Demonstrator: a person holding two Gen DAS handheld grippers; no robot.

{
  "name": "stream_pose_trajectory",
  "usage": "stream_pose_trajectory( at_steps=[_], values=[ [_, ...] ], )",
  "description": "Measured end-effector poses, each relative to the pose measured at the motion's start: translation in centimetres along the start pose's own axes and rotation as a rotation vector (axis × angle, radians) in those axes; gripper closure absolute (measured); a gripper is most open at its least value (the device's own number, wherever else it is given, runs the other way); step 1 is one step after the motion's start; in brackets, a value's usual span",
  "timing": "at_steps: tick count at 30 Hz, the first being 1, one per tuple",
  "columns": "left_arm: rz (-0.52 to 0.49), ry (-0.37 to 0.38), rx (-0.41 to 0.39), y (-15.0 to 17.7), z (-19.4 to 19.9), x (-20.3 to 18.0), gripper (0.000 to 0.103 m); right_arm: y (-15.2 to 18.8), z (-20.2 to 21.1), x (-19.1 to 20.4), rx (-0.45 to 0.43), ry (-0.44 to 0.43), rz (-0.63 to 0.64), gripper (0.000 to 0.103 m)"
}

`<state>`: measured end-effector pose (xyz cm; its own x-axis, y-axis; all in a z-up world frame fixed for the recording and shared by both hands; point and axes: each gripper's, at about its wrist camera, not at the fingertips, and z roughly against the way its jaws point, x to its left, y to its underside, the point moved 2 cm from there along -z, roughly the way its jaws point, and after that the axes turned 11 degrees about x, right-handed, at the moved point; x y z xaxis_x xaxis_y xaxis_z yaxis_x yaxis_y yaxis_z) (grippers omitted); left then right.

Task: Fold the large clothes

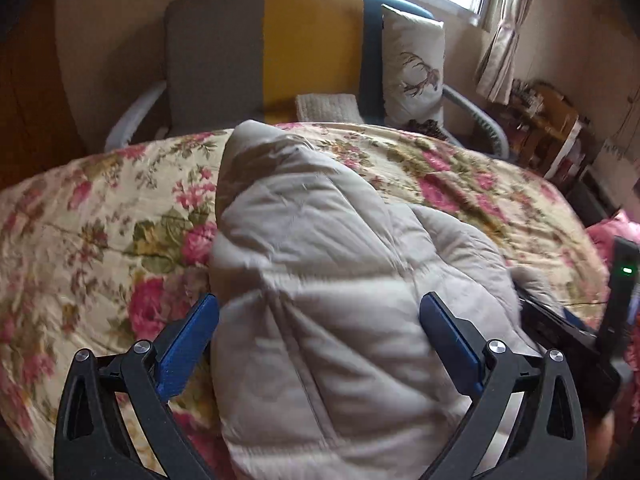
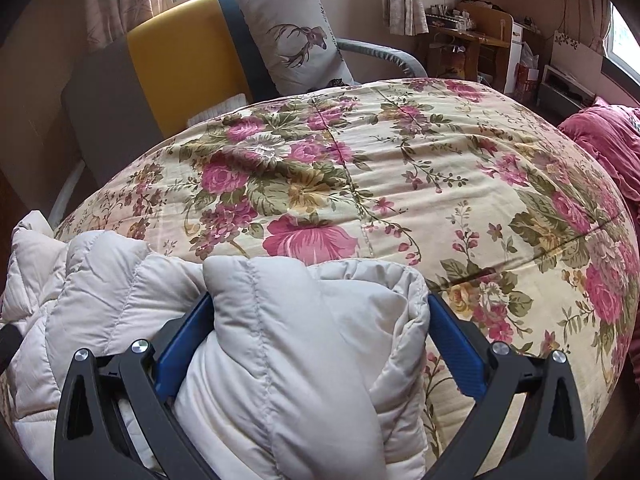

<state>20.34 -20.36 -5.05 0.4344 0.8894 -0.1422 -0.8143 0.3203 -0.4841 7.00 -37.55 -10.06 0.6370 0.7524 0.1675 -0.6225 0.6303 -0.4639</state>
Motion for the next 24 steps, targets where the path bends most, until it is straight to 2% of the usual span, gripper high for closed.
stream_pose_trajectory(
  at_steps=[1,5,7,9,12,13,15,16,17,20,24],
  values=[
    [-0.015,0.031,0.004,1.2,0.4,-0.3,0.004,0.1,0.1,-0.1,-0.006,-0.008,-0.005,0.002],
    [-0.128,-0.100,-0.068,3.5,-0.2,-2.2,0.003,0.3,1.0,-1.0,-0.016,-0.102,-0.034,0.002],
    [-0.143,-0.111,-0.070,3.5,-0.3,-2.4,0.003,0.7,2.4,-2.1,-0.016,-0.168,-0.070,0.002],
    [-0.148,-0.110,-0.077,3.5,-0.3,-2.3,0.003,1.7,5.0,-3.3,-0.059,-0.228,-0.096,0.002],
    [-0.138,-0.101,-0.087,3.6,-0.3,-2.1,0.003,3.8,8.6,-3.5,-0.126,-0.278,-0.037,0.002],
    [-0.136,-0.097,-0.090,3.6,-0.3,-2.1,0.003,4.6,9.2,-3.0,-0.129,-0.269,0.012,0.002],
    [-0.136,-0.094,-0.095,3.8,-0.4,-2.0,0.003,6.1,8.7,-2.4,-0.108,-0.166,0.091,0.002],
    [-0.141,-0.083,-0.100,3.9,-0.3,-2.1,0.003,6.6,7.8,-2.5,-0.086,-0.116,0.102,0.002],
    [-0.147,-0.079,-0.104,4.0,-0.1,-2.2,0.003,6.9,6.8,-2.9,-0.069,-0.107,0.088,0.002],
    [-0.152,-0.052,-0.109,4.4,1.2,-2.0,0.003,7.6,5.0,-4.2,-0.051,-0.153,0.040,0.002],
    [-0.117,-0.018,-0.132,6.2,2.5,-0.1,0.003,7.7,5.5,-4.7,-0.042,-0.193,0.043,0.002]
  ],
)
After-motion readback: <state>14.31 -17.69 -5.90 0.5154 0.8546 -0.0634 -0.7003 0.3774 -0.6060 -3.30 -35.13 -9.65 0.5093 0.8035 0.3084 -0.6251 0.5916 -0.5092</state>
